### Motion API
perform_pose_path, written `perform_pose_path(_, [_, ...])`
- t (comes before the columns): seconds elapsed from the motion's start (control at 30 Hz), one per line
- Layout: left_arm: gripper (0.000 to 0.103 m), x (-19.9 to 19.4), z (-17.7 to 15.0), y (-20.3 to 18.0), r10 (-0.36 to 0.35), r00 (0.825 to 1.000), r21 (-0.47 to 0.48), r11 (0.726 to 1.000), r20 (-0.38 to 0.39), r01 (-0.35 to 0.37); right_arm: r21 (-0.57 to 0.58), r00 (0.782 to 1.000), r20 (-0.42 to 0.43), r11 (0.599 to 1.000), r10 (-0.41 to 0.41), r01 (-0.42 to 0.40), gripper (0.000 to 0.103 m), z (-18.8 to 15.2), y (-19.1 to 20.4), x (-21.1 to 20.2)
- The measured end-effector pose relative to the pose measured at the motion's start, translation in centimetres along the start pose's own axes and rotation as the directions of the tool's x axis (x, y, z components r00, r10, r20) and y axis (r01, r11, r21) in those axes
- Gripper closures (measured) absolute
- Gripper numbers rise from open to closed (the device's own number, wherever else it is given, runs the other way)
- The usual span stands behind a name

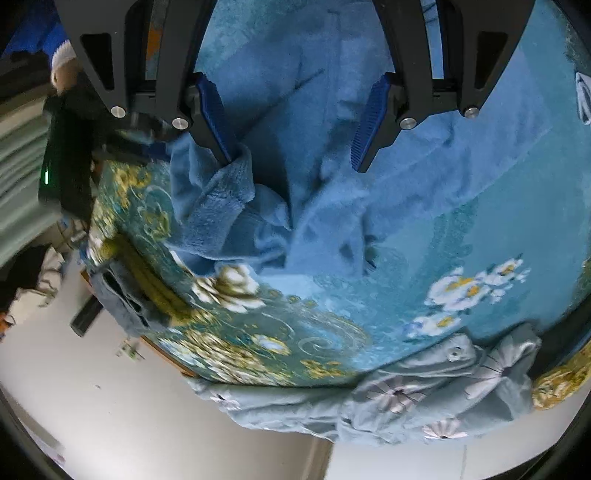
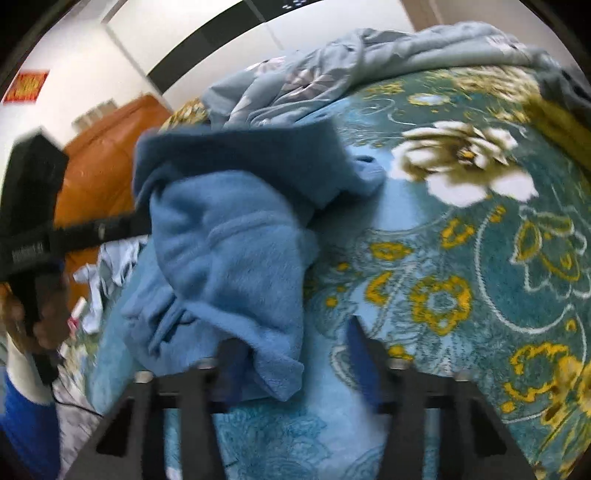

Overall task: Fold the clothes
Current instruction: 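Lower the blue sweater onto the bed and open the left gripper, then grasp the sweater with the left gripper while the right gripper grasps another edge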

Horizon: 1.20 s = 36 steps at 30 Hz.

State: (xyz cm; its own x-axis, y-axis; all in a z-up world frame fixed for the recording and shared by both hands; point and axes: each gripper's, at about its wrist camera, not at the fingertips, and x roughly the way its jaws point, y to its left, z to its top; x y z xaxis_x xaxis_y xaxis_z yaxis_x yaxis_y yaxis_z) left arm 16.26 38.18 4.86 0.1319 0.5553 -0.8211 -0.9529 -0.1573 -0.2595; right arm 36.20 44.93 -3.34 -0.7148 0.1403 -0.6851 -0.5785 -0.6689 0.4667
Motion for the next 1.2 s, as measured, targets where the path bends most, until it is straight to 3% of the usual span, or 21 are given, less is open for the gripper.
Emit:
perform_pose_path(0.07, [0.038,0.3,-0.4,-0.7,-0.001,1.000,0.036,0.999,-0.016,0.002,0.053,0.999,0.036,0.998,0.025,-0.027,0.084,0.6,-1.1,-0.8])
perform_pose_path(0.17, [0.038,0.6,-1.0,-1.8,0.047,0.999,0.103,0.994,-0.028,-0.044,0.082,0.995,0.095,0.996,-0.026,0.018,0.095,1.5,-2.5,-2.4])
perform_pose_path(0.4, [0.038,1.4,0.0,-2.1,0.145,0.989,0.131,0.981,0.003,-0.144,0.117,0.978,0.185,0.990,-0.099,0.078,0.098,3.3,-5.2,-5.4])
perform_pose_path(0.63, [0.038,3.7,1.8,-1.2,0.271,0.962,0.139,0.953,0.014,-0.271,0.121,0.963,0.228,0.986,-0.143,0.118,0.100,4.3,-6.5,-7.2])
perform_pose_path(0.67, [0.040,4.1,1.9,-1.0,0.280,0.960,0.131,0.951,0.011,-0.279,0.121,0.962,0.227,0.985,-0.150,0.125,0.100,4.2,-6.7,-7.2])
perform_pose_path(0.73, [0.063,4.6,2.2,-0.3,0.268,0.963,0.097,0.959,0.002,-0.267,0.127,0.963,0.220,0.984,-0.152,0.126,0.100,4.1,-7.0,-7.1])
perform_pose_path(0.77, [0.067,4.8,2.3,0.0,0.256,0.967,0.077,0.964,-0.002,-0.255,0.130,0.964,0.217,0.983,-0.153,0.127,0.100,4.0,-7.2,-7.0])
perform_pose_path(0.83, [0.088,5.0,2.3,0.5,0.254,0.967,0.041,0.966,-0.005,-0.254,0.136,0.965,0.213,0.983,-0.154,0.127,0.100,3.8,-7.4,-6.9])
perform_pose_path(0.97, [0.093,3.7,2.3,1.1,0.269,0.962,-0.029,0.963,0.038,-0.269,0.134,0.965,0.217,0.984,-0.148,0.121,0.100,3.9,-7.2,-7.2])
perform_pose_path(1.03, [0.094,1.3,2.4,1.9,0.287,0.953,-0.086,0.956,0.091,-0.280,0.120,0.962,0.230,0.985,-0.148,0.123,0.100,4.2,-6.7,-7.6])
perform_pose_path(1.2, [0.094,-5.6,2.3,3.9,0.341,0.912,-0.223,0.930,0.227,-0.292,0.051,0.946,0.285,0.988,-0.156,0.147,0.100,6.2,-4.2,-9.9])
